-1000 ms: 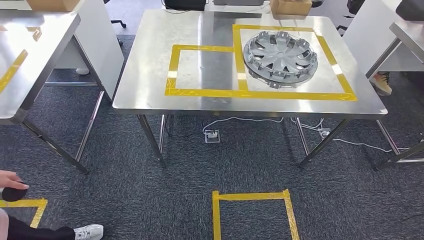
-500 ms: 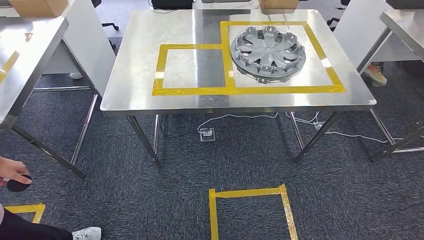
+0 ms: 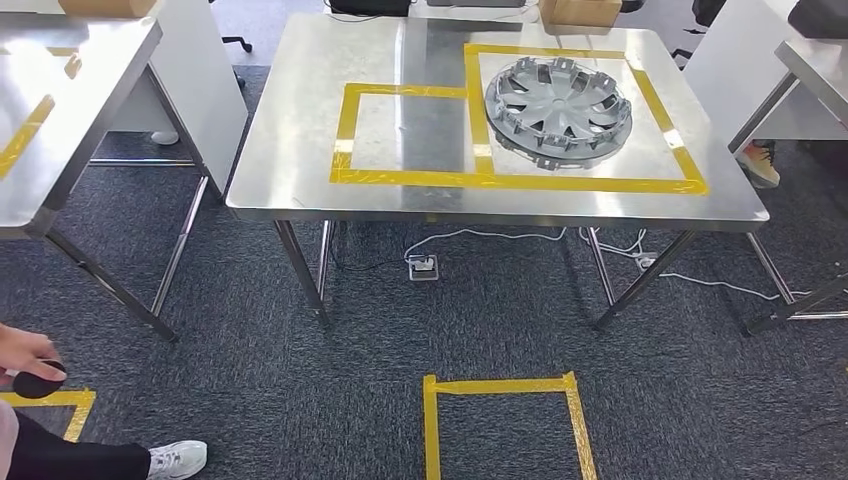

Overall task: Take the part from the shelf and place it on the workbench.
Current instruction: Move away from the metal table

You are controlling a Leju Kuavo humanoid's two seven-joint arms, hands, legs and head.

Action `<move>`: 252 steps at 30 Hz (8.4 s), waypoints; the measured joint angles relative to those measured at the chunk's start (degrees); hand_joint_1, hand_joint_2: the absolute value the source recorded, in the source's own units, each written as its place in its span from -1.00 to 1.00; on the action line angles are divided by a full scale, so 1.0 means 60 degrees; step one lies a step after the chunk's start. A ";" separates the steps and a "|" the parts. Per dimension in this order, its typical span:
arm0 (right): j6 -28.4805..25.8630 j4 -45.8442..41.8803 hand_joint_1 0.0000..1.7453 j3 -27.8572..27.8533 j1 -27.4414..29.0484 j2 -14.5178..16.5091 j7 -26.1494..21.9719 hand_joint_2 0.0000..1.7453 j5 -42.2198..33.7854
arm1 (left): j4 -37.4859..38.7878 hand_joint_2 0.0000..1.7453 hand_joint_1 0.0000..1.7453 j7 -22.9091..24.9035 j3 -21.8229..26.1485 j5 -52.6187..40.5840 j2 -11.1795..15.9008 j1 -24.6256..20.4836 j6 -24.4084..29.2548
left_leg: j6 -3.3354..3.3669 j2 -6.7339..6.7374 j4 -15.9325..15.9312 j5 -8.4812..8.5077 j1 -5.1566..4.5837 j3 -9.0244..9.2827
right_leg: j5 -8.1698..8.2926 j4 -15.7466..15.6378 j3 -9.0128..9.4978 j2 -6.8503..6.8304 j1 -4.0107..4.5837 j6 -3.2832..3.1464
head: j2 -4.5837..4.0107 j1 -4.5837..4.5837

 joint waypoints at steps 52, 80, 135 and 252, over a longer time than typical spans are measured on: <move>0.0361 0.0115 -1.00 0.0048 0.0000 0.0282 -0.0388 -1.00 -0.0123 | -0.0009 -1.00 -1.00 -0.0502 -0.0073 0.0267 0.0120 0.0025 0.0231 | -0.0388 -0.0797 0.0355 -0.0176 0.0216 -0.0178 | 0.0487 -0.1252 0.0250 0.1320 -0.0086 -0.0092 | 0.0000 -0.0181; 0.0384 0.0163 -1.00 0.0041 0.0012 0.0268 -0.0563 -1.00 0.0018 | -0.0018 -1.00 -1.00 -0.0595 -0.0073 0.0330 0.0139 0.0019 0.0239 | -0.0517 -0.1102 0.0365 -0.0128 0.0184 -0.0228 | 0.0442 -0.1224 0.0294 0.1067 0.0037 -0.0364 | 0.0000 -0.0208; 0.0338 0.0177 -1.00 0.0041 0.0013 0.0272 -0.0478 -1.00 0.0115 | -0.0030 -1.00 -1.00 -0.0470 -0.0073 0.0341 0.0152 -0.0008 0.0235 | -0.0586 -0.0153 0.2523 -0.1675 0.0094 -0.0885 | 0.0757 -0.1615 0.0318 0.0261 0.0118 -0.0685 | 0.0000 -0.0092; 0.0316 0.0207 -1.00 -0.0218 0.0018 0.0314 -0.0462 -1.00 0.0506 | -0.0015 -1.00 -1.00 -0.0445 -0.0244 0.0450 0.0160 -0.0027 0.0282 | -0.0282 -0.0183 -0.0090 -0.0134 -0.0086 -0.0021 | 0.0303 -0.1565 0.0583 0.0390 0.0089 -0.0401 | 0.0000 -0.0170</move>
